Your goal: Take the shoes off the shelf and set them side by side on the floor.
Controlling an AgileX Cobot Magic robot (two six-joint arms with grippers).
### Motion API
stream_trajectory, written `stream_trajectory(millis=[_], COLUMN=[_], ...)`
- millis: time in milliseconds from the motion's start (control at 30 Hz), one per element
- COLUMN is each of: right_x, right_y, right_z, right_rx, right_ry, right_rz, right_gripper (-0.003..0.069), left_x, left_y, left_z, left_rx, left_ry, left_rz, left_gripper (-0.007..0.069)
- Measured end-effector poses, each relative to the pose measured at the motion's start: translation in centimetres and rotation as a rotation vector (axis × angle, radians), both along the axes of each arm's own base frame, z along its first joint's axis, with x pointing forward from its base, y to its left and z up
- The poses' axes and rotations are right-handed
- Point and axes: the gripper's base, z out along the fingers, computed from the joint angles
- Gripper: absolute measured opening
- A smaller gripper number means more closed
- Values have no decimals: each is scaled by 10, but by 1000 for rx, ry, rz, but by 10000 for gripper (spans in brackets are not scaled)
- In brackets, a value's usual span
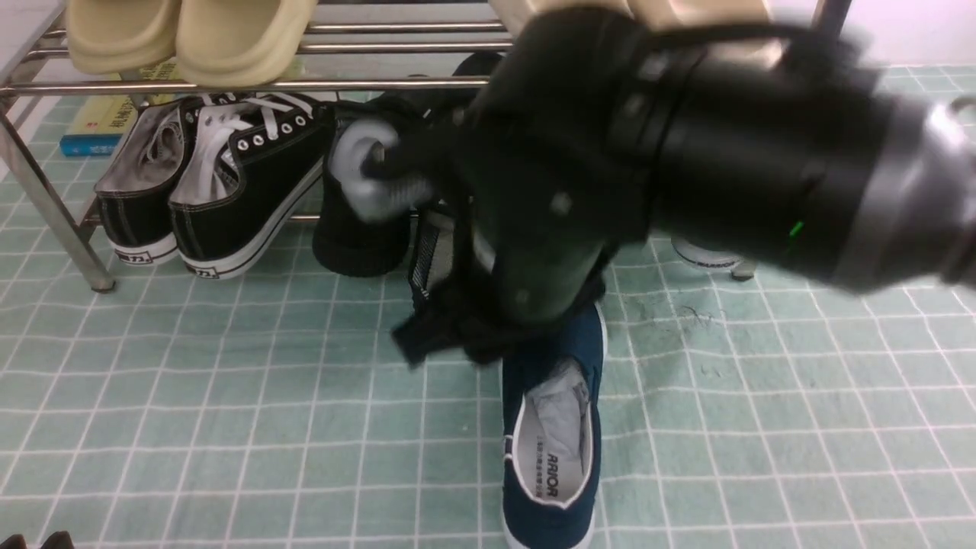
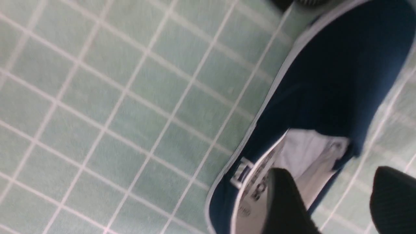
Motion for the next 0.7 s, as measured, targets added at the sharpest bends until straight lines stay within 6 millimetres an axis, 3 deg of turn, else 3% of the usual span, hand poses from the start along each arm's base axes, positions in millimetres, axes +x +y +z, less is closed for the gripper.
stream_trajectory(millis=[67, 100, 200, 267, 467, 533, 633, 667, 700], right_x=[11, 22, 46, 66, 103, 108, 122, 132, 133], right_y=[-12, -23, -49, -71, -115, -121, -133, -139, -139], right_z=[14, 19, 21, 18, 8, 5, -5, -14, -14], right_rx=[19, 27, 22, 13, -27, -32, -44, -43, -42], right_ry=[-26, -30, -25, -13, 8, 15, 27, 26, 23], right_rz=[6, -13, -66, -128, -207, -220, -256, -276, -278], right_gripper=[290, 214, 42, -9, 6, 20, 96, 165, 165], left_x=[0, 0, 0, 0, 0, 0, 0, 0, 0], left_y=[0, 0, 0, 0, 0, 0, 0, 0, 0], left_z=[0, 0, 0, 0, 0, 0, 0, 0, 0], left_rx=[0, 0, 0, 0, 0, 0, 0, 0, 0], left_ry=[0, 0, 0, 0, 0, 0, 0, 0, 0], left_rz=[0, 0, 0, 0, 0, 0, 0, 0, 0], left_gripper=[242, 242, 242, 242, 242, 242, 242, 242, 242])
